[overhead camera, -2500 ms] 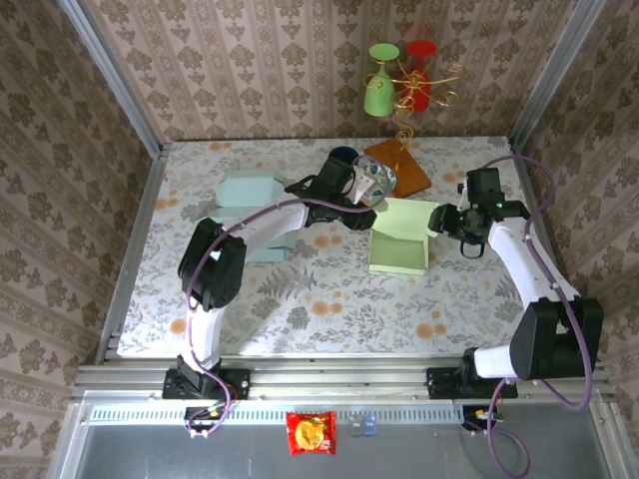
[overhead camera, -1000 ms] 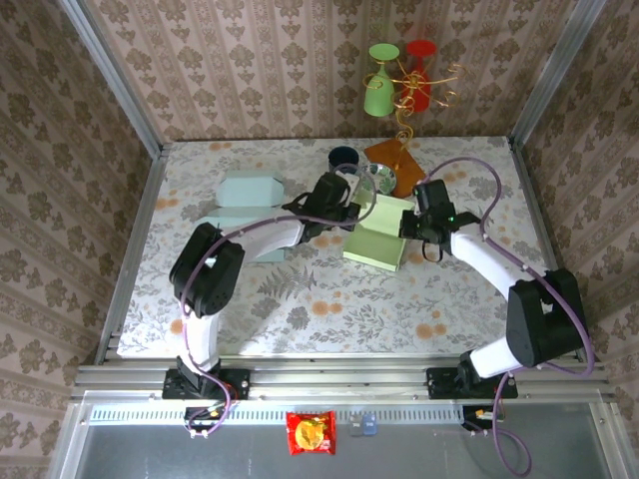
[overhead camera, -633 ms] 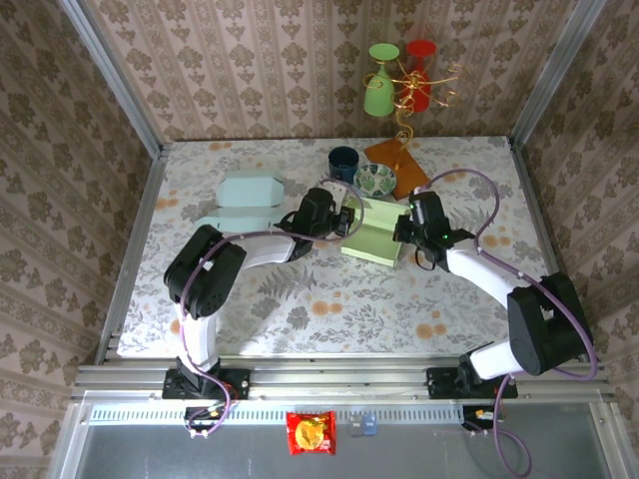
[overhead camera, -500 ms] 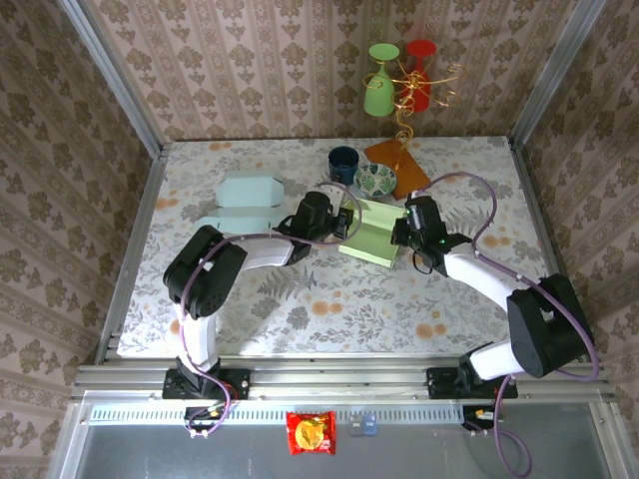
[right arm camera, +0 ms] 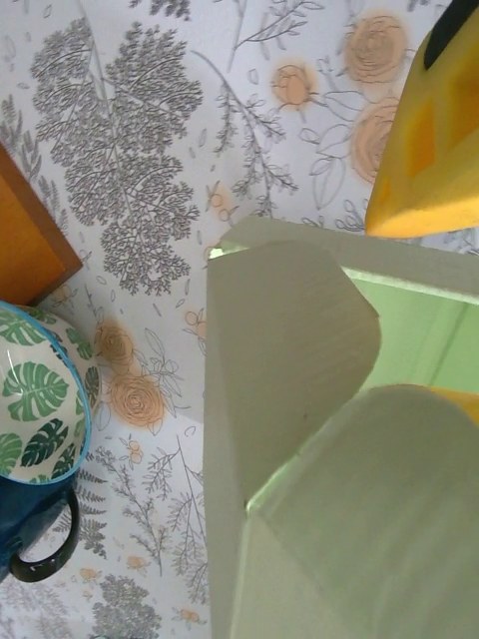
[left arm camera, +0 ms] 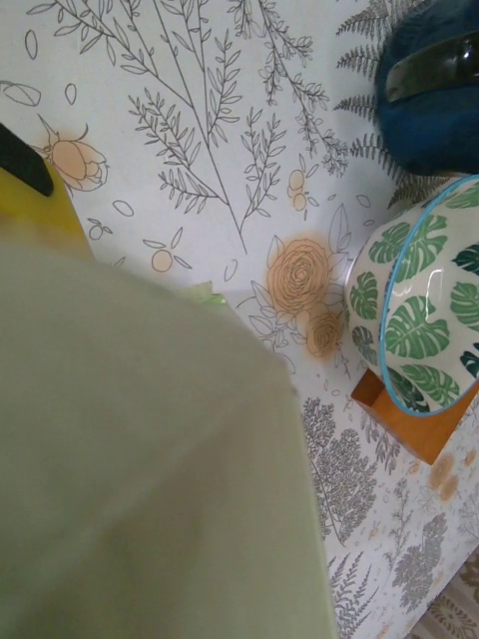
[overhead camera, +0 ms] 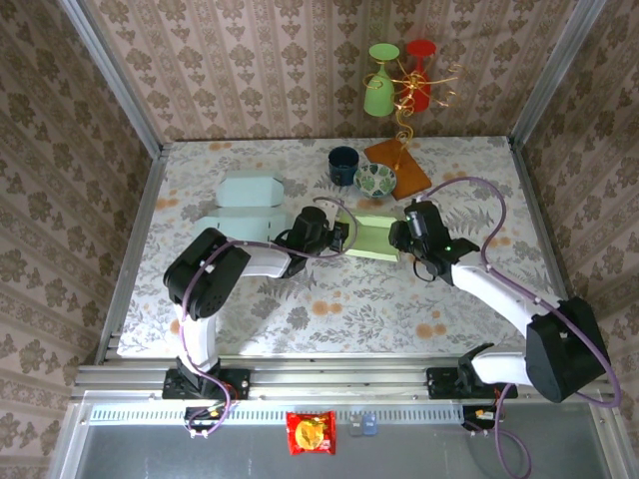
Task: Fold the paper box
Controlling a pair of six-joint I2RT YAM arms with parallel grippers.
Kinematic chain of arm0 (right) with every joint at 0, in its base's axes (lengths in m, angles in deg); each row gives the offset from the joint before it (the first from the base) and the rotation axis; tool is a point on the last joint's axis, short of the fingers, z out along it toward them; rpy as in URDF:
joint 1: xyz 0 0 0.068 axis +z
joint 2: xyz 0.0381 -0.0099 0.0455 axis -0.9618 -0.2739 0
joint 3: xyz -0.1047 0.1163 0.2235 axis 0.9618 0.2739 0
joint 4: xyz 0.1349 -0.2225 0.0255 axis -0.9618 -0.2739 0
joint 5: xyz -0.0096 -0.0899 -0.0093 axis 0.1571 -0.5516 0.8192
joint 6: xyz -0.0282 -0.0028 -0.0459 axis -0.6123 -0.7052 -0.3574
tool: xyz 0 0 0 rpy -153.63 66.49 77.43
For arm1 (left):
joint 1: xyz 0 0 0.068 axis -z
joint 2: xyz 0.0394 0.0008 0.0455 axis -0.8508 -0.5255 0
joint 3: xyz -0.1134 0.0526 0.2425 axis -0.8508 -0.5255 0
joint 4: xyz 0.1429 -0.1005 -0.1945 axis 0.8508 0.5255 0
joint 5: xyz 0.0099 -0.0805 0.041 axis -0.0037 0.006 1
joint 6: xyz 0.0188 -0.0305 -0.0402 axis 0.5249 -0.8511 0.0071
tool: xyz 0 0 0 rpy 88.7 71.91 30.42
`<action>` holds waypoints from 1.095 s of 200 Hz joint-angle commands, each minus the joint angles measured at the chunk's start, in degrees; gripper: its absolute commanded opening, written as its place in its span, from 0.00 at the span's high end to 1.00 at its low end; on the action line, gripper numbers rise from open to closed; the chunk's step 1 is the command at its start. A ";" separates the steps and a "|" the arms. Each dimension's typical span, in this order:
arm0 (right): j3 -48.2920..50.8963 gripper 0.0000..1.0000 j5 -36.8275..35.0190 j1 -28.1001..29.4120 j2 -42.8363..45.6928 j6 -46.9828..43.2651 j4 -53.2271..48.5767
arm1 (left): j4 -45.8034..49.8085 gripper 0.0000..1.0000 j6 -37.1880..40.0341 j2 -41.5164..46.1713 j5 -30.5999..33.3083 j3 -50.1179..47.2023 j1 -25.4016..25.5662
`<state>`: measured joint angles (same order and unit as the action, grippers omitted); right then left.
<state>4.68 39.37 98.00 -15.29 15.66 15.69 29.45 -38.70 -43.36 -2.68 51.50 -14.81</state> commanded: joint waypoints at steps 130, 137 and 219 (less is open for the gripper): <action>-15.62 0.41 14.96 -9.87 8.91 22.86 -24.35 | 4.52 0.93 0.95 0.31 1.75 3.56 1.26; -16.74 0.44 16.26 -11.25 7.11 23.65 -23.93 | 4.59 0.94 0.94 0.31 1.70 3.59 1.32; -33.43 0.52 35.68 -19.33 -19.74 22.71 -35.21 | 6.32 0.96 1.64 0.99 1.77 5.35 1.43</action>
<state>-25.76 67.22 78.88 -31.80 38.64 -12.12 34.74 -38.09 -43.36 -1.17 55.01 -13.65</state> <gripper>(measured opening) 0.474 0.056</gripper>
